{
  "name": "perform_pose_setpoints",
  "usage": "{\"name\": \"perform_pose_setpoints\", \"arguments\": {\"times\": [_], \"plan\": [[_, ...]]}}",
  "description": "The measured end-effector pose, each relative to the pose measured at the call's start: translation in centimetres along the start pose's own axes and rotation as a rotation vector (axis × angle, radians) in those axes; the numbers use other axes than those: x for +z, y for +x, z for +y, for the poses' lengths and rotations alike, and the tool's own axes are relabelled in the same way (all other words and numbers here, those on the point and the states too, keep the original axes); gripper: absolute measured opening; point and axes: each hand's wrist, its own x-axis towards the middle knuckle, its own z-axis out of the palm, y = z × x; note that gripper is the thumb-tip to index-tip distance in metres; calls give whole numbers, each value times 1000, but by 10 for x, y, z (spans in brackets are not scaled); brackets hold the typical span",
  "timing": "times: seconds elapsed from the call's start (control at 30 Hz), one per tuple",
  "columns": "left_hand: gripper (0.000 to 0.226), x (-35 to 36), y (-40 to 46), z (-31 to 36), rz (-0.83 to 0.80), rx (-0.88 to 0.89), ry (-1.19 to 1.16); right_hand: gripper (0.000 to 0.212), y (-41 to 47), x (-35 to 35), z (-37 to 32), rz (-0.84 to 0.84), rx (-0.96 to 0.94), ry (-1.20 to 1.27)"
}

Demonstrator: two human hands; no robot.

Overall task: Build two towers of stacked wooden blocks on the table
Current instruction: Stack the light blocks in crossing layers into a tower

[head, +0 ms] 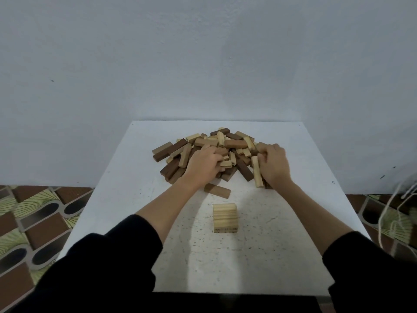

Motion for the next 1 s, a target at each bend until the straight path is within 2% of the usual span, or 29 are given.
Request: {"name": "perform_pose_setpoints", "arguments": {"times": [0.07, 0.13, 0.27, 0.33, 0.4, 0.47, 0.57, 0.67, 0.73, 0.77, 0.87, 1.0], "plan": [[33, 1, -4, 0, 22, -50, -80, 28, 5, 0, 3, -50, 133, -230], [31, 3, -9, 0, 33, -93, -176, 36, 6, 3, 3, -108, 162, -346], [25, 5, -20, -2, 70, -185, -410, 21, 8, 9, -2, -118, 117, -348], [18, 3, -29, -3, 81, -223, -505, 18, 6, 10, -9, -53, 98, -296], [10, -1, -39, -6, 115, -262, -567, 21, 4, 7, -20, 57, 125, -102], [22, -5, -49, -9, 141, -331, -629, 16, -2, 4, -36, 110, 148, 181], [34, -6, -66, -16, 122, -448, -842, 12, -20, 5, -73, -102, 131, 443], [29, -5, -85, -23, 153, -538, -1060, 11, -43, 12, -105, -393, 163, 551], [20, -6, -96, -26, 211, -590, -1180, 23, -53, 18, -119, -549, 192, 602], [16, -8, -103, -29, 234, -607, -1217, 26, -57, 24, -124, -596, 189, 586], [10, -14, -119, -39, 244, -630, -1238, 15, -64, 40, -137, -647, 174, 547], [22, -24, -144, -53, 247, -639, -1176, 13, -74, 62, -149, -723, 193, 494]]}}
